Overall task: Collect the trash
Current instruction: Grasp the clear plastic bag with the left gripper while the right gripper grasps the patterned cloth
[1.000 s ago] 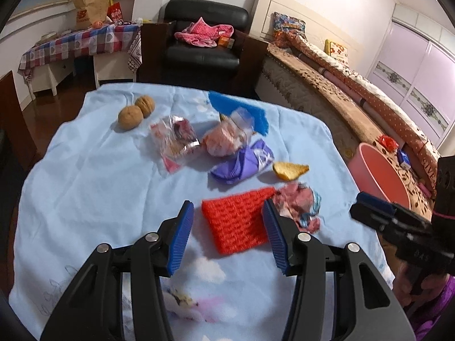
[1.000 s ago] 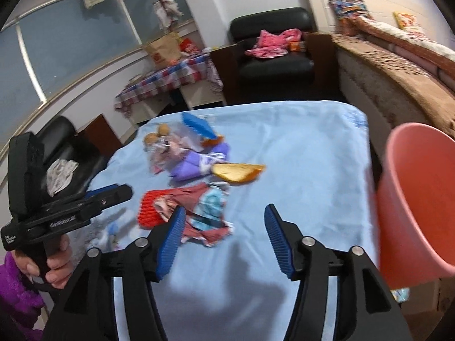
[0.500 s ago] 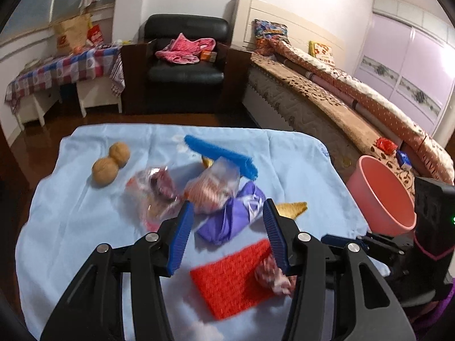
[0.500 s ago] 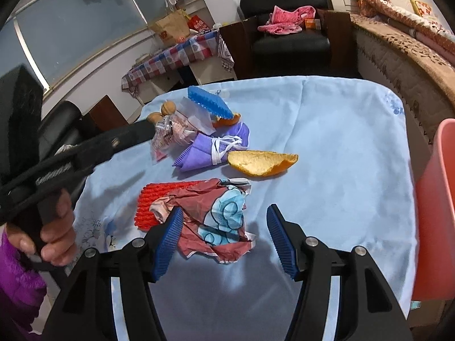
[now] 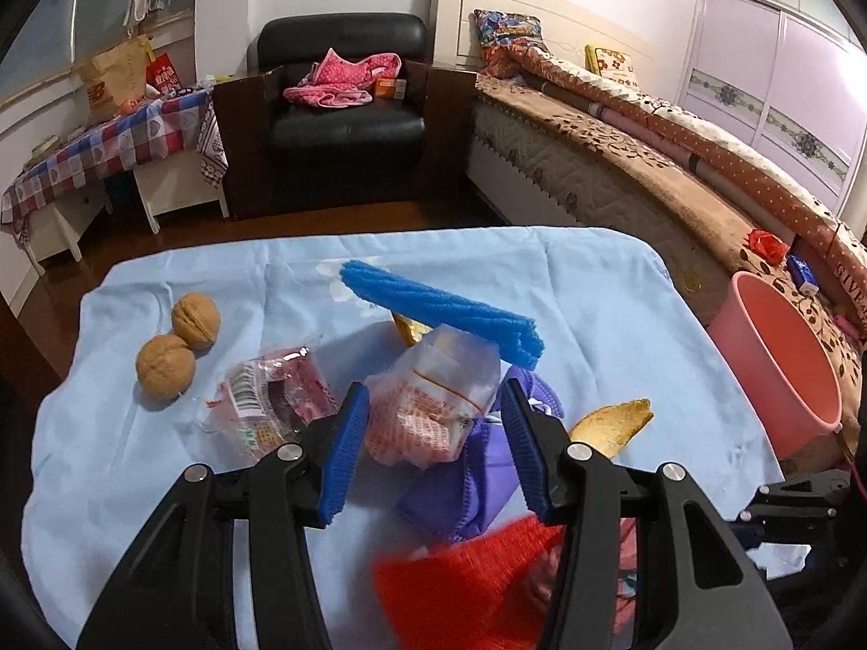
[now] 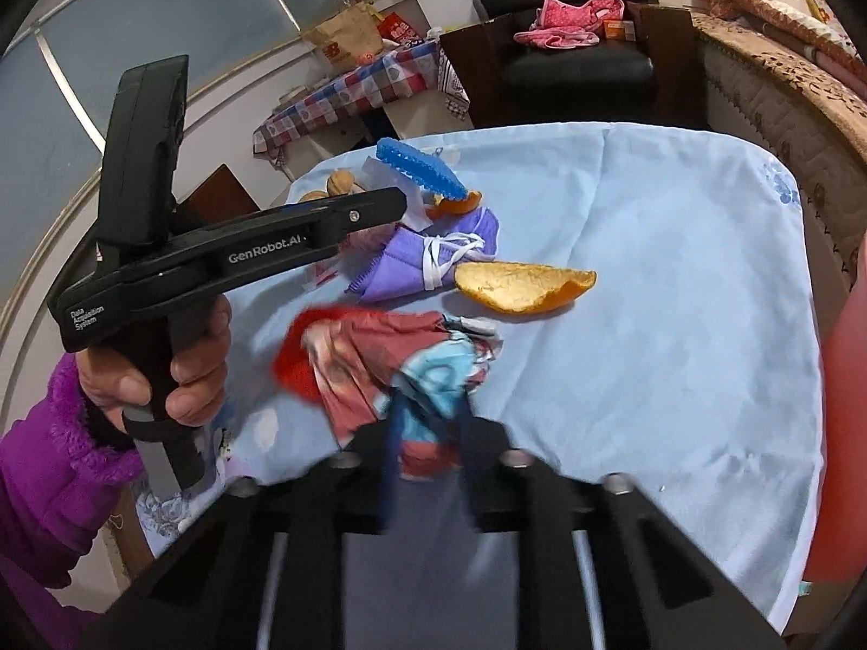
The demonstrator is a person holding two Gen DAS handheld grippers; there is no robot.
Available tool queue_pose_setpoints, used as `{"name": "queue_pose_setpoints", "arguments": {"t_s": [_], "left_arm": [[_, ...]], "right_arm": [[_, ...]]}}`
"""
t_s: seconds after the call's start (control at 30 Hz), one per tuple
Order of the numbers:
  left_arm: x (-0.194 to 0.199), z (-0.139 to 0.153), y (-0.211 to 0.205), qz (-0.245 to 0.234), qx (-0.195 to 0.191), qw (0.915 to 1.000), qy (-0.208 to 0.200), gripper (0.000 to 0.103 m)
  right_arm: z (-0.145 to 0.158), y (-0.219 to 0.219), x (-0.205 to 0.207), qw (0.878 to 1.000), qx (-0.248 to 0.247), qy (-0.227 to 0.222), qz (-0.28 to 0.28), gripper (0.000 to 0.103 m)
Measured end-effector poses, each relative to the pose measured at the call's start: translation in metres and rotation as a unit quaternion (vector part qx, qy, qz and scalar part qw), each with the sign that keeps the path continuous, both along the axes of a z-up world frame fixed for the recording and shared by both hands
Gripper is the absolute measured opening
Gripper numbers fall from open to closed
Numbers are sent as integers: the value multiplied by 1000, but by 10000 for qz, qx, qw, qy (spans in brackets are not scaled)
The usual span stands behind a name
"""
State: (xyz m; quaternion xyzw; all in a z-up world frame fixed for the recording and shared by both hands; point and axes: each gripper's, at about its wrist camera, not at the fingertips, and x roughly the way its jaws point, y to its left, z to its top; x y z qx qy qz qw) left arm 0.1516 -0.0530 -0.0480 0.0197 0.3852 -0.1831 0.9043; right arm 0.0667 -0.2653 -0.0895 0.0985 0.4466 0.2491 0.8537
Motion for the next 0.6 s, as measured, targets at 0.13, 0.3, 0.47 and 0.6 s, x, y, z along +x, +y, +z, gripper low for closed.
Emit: {"name": "queue_pose_setpoints", "arguments": {"t_s": [0.13,0.3,0.47,0.6], "left_arm": [[-4,-1,2,31,-59,10000,-3,37],[-16,6,6,53,-166,9998,-74,31],[-35,20,8,46,-299,9994,-149,30],[-50,33,9,43,-472,9987,-185,30]], "right_arm": [[1,-4,-2,10000,73,4,-23,8],[9,-7,-9,9998,124,-136,-61,6],[20,-19,-18,9992,175,-279,-205,6],[30,-31,-27,9984,207,-399,-353,6]]}}
